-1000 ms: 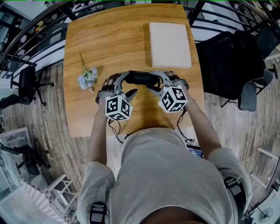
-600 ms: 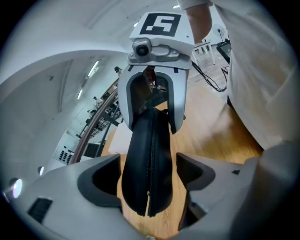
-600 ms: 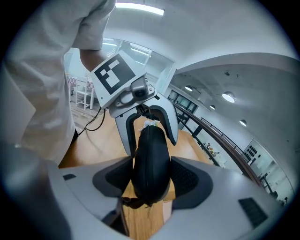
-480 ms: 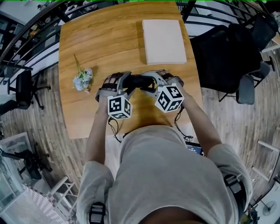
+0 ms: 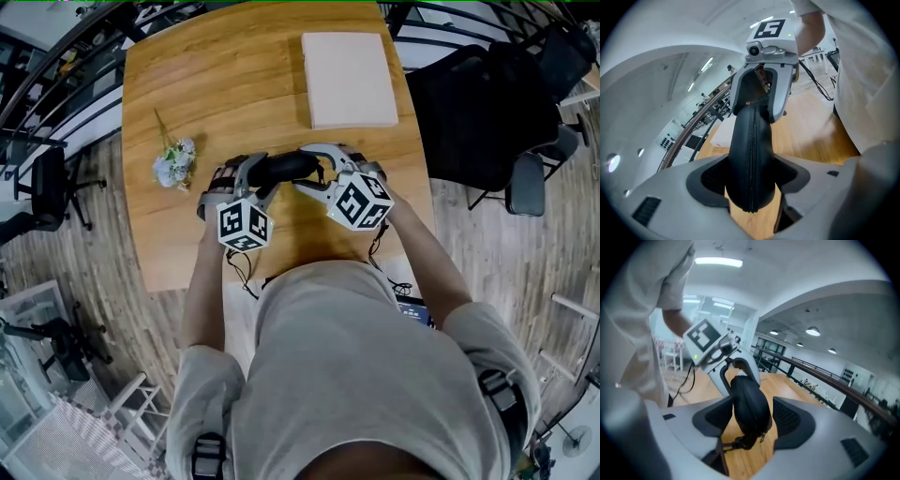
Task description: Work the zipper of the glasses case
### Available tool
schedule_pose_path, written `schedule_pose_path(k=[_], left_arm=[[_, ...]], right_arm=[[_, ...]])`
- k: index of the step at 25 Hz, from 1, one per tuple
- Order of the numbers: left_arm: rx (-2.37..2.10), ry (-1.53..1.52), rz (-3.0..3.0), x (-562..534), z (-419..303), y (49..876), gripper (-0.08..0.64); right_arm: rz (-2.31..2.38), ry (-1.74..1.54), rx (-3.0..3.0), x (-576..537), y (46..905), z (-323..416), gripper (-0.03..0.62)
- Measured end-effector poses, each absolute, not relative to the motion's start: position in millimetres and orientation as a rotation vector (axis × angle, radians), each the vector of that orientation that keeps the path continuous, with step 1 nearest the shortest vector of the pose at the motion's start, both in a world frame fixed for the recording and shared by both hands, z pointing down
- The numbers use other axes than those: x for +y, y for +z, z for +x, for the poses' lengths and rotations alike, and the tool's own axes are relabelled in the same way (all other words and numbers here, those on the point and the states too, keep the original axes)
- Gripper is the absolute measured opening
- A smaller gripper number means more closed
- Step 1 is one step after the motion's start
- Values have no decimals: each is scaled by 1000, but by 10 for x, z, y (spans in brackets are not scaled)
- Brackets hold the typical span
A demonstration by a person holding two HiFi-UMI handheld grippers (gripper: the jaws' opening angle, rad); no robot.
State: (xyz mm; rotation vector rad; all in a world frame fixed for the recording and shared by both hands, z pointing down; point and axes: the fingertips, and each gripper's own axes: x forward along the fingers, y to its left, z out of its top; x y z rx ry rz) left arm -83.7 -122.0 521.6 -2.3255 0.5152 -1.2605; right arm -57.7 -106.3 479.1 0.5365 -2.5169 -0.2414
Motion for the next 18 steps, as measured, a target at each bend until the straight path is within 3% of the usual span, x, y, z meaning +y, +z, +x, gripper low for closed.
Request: schedule_pose_path(k=[3,4,5,7,15,16,18], left_arm=[[566,-1223,-2360,-1218,-936,5204,288],[575,-1220,-2367,-1217,-969,5205,290],[583,-1218,-2374,-1215,-1000,5204,289],[594,-1211,-2388,-1210,-1045,5188,288],[529,-1163,-2376,-1140,-1053,5160,288],[515,-1168,-2367,-1121,-1052,5162,288],[498,-1162,-2367,-1093,-1029,5154,289]], right_arm=[[693,125,-2752,-1115,4600,-455,269],[747,250,-2818,-1142,4543,-387,223],[808,366,-2868,-1175,4499,-307,100],[922,556,-2918,-1236,4475,-153,38],[740,1131,-2976,-1088,4822,-68,32],[700,1186,-2982,-1048,4845,-67,46],[623,1280,-2991,-980,4883,-59,146]])
